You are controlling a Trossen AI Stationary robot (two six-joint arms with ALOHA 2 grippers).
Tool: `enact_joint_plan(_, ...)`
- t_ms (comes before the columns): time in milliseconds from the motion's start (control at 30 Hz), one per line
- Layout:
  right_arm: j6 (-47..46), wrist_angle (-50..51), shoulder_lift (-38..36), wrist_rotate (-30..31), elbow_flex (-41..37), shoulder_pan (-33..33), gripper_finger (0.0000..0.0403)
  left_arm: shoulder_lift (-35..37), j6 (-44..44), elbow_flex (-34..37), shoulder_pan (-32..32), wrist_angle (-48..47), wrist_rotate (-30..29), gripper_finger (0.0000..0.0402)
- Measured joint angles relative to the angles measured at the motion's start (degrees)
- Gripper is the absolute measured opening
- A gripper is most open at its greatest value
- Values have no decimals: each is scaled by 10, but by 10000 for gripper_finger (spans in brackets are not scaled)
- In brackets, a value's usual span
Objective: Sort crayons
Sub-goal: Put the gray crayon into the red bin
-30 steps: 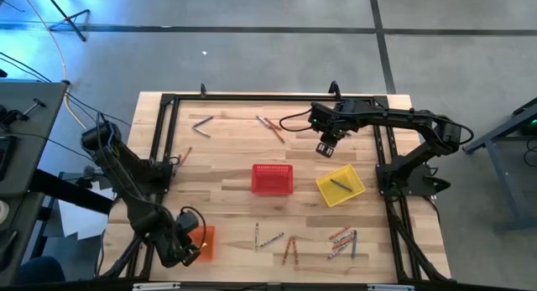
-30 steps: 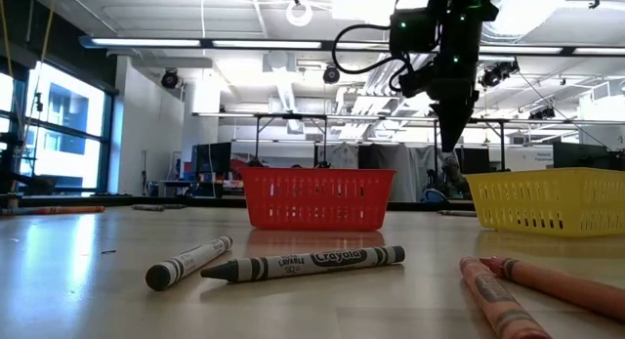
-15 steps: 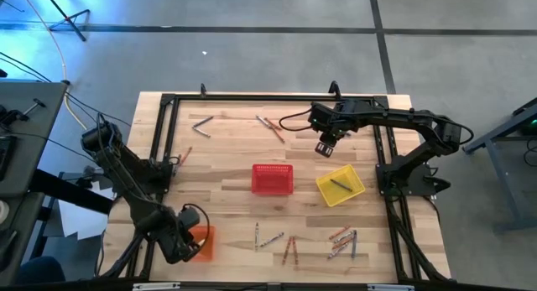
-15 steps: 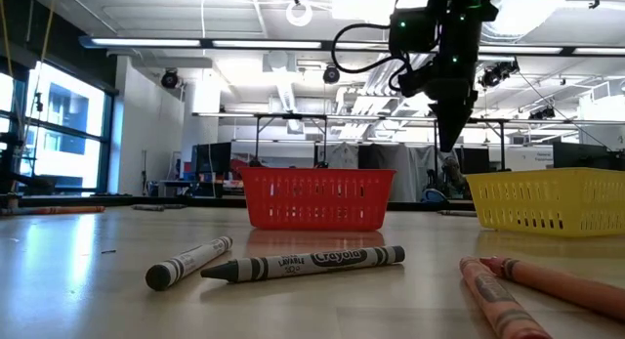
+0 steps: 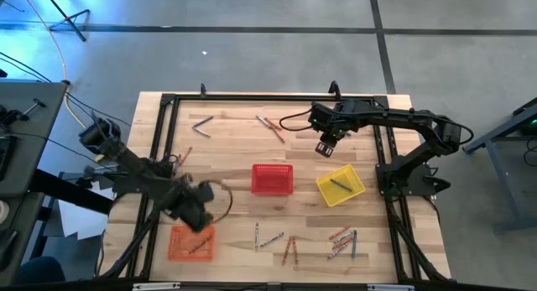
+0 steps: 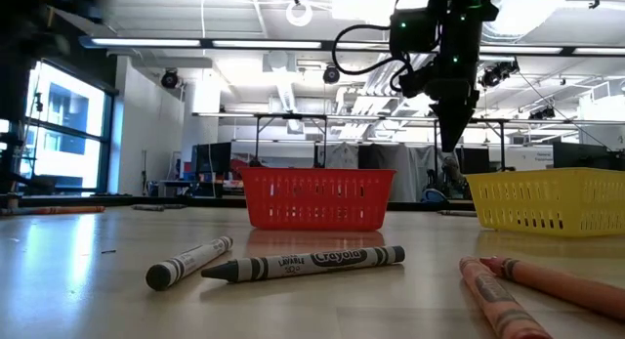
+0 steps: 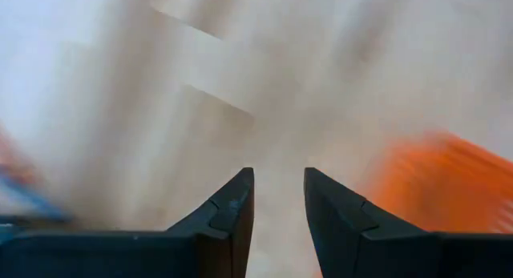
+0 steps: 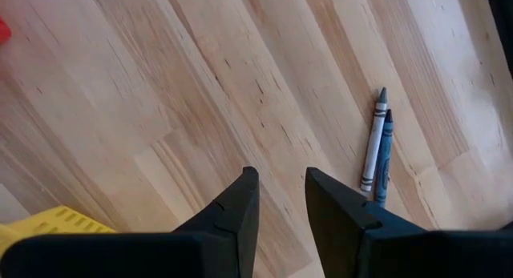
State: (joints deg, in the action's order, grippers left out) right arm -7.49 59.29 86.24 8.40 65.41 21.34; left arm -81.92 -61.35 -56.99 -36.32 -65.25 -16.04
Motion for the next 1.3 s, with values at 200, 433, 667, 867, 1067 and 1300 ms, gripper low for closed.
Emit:
enact_joint_plan(200, 4, 0, 0, 0, 0, 0, 96, -1, 28, 0, 139, -82, -85, 98)
enact_joint_plan(433, 21, -4, 0, 0, 0, 0, 96, -1, 90, 0, 277, -78, -131, 98)
enact_joint_plan(667, 75, -51, 0, 0, 0, 0, 96, -1, 140, 0, 379, -78, -137, 98)
enact_joint_plan(867, 134, -76, 0, 0, 0, 0, 96, -1, 147, 0, 439, -78, -153, 98)
enact_joint_plan(1067, 153, -78, 0, 1, 0, 1, 96, -1, 173, 0, 475, -70, -160, 98)
enact_joint_plan(1300, 155, -94, 0, 8, 0, 16, 96, -1, 215, 0, 517, -48, -181, 98)
